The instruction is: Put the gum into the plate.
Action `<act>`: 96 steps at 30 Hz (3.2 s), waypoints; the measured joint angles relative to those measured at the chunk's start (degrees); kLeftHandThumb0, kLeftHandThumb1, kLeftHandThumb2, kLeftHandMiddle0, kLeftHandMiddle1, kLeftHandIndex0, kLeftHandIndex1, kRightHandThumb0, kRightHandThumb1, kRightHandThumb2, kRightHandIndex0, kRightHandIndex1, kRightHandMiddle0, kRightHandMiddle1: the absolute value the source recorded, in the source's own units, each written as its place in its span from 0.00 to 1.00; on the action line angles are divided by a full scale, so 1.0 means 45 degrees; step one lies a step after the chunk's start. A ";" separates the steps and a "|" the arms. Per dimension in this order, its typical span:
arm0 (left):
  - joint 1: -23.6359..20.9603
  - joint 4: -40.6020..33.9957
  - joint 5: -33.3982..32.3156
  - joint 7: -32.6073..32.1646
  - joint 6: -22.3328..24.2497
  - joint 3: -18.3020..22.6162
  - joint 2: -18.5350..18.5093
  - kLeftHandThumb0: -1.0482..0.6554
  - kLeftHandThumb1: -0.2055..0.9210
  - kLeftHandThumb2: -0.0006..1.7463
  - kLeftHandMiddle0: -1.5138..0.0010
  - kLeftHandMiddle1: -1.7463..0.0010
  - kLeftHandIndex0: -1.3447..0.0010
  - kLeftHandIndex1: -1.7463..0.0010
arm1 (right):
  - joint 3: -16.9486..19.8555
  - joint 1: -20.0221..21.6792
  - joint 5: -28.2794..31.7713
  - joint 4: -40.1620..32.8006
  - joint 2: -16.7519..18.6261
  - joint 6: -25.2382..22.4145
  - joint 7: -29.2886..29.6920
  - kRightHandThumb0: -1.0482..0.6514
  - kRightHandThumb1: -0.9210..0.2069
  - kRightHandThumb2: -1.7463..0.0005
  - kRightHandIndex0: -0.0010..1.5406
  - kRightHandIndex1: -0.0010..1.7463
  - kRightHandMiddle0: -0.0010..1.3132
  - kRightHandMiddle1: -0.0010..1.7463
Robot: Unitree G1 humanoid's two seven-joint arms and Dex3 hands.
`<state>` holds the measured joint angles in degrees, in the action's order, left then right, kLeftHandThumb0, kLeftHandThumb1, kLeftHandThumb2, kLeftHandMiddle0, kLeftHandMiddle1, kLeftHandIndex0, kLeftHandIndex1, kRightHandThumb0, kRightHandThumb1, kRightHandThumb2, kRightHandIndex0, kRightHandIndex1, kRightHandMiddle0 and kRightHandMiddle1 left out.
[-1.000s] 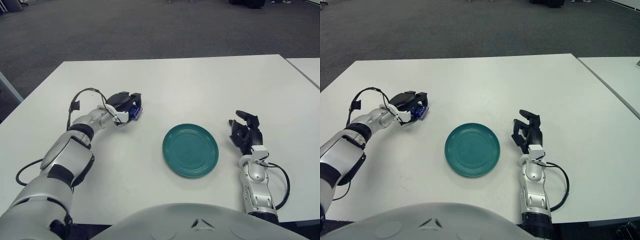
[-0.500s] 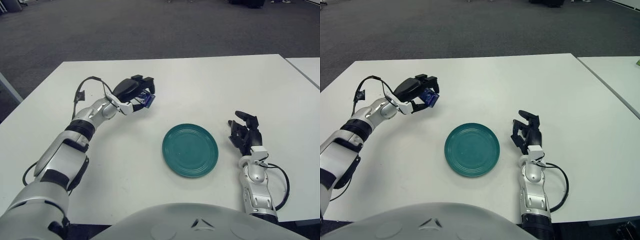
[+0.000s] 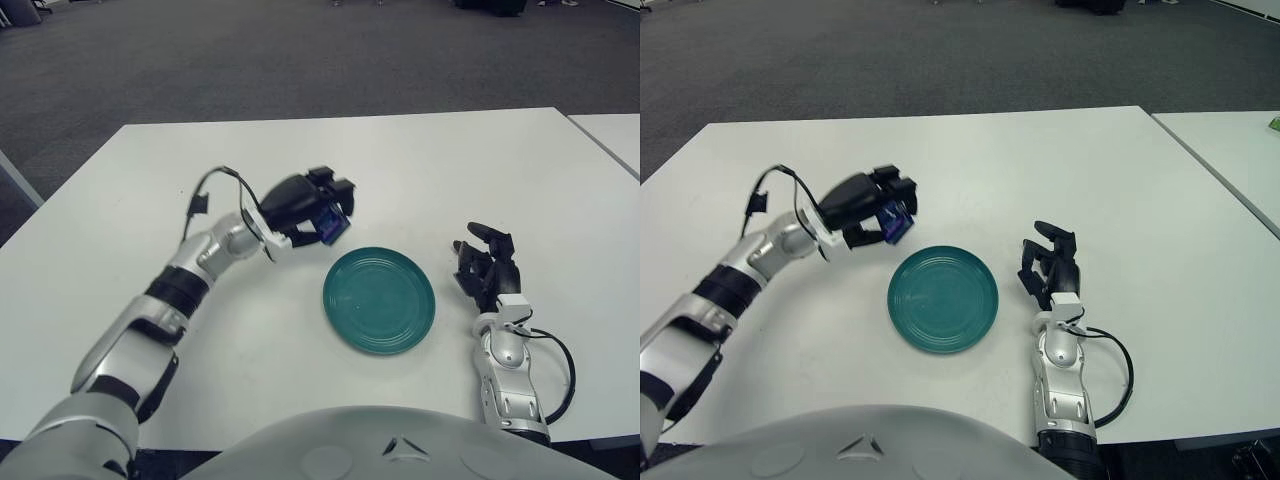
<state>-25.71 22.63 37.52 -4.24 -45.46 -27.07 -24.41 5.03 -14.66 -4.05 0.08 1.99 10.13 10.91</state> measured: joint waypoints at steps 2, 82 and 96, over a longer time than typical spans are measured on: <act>0.0347 -0.0539 0.0238 0.0075 0.0003 -0.0066 0.0098 0.61 0.13 0.97 0.39 0.07 0.50 0.00 | -0.0042 -0.0018 -0.0013 -0.0025 0.0062 0.0004 0.0042 0.25 0.00 0.60 0.23 0.41 0.00 0.63; 0.0913 -0.1531 0.2257 -0.0359 -0.0051 -0.1211 0.1191 0.00 1.00 0.32 1.00 1.00 1.00 0.99 | -0.0944 0.0370 -0.0414 0.0984 0.0813 0.1041 0.0265 0.29 0.00 0.50 0.18 0.28 0.00 0.50; 0.1403 -0.1047 -0.2825 0.3385 0.0834 -0.0858 0.1270 0.00 1.00 0.25 1.00 1.00 1.00 1.00 | -0.0808 0.0431 -0.0414 0.1246 0.0845 0.1174 0.0391 0.24 0.00 0.56 0.21 0.29 0.00 0.54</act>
<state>-19.40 17.92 24.81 10.99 -41.71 -30.93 -18.69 1.39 -12.72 -5.91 5.69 5.80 15.42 12.67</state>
